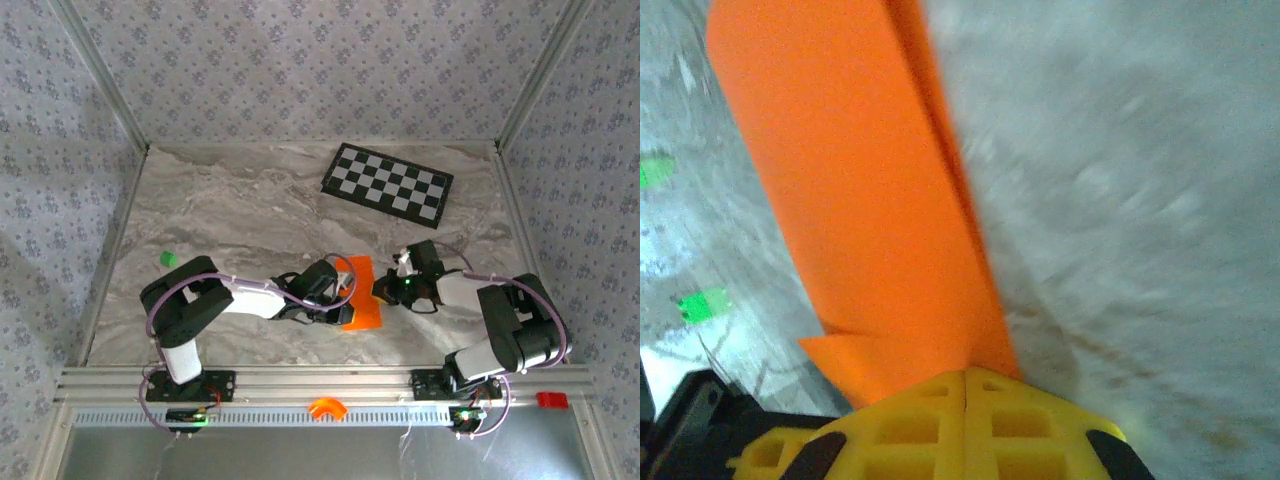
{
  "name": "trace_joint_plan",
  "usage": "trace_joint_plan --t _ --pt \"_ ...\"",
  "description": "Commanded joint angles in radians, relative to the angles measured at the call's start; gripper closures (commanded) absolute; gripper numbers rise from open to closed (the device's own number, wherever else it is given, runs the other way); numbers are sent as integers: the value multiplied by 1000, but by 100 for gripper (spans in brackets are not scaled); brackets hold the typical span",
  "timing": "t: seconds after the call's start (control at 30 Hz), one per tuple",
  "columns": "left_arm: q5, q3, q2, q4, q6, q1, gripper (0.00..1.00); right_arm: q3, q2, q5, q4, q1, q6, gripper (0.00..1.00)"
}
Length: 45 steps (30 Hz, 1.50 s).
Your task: Fold a paper plane with a square sheet of paper (pick it up from the middle)
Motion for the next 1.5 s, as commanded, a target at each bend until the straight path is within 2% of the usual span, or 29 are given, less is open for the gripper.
trace_joint_plan --t 0.0,0.13,0.33,0.5,0.67,0.87,1.07,1.3,1.47 --pt "-20 -11 32 -122 2 -14 100 46 8 7 -57 -53 -53 98" --pt "-24 26 18 -151 12 -14 100 72 -21 -15 -96 -82 -68 97" --pt "-50 108 -47 -190 31 -9 96 31 -179 21 -165 -65 -59 93" --pt "-91 161 -85 -209 54 19 91 -36 -274 47 -218 -23 -35 84" --pt "-119 179 -45 -238 78 72 92 -87 -337 101 -242 65 14 75" --pt "-150 227 28 -328 123 70 95 -106 -374 149 -279 153 74 68" --pt "-164 188 56 -313 109 62 97 -141 -402 177 -285 220 138 62" --pt "-159 179 69 -307 111 44 98 -145 -398 198 -279 241 159 61" --pt "-153 170 71 -299 115 41 98 -134 -367 170 -205 241 185 61"
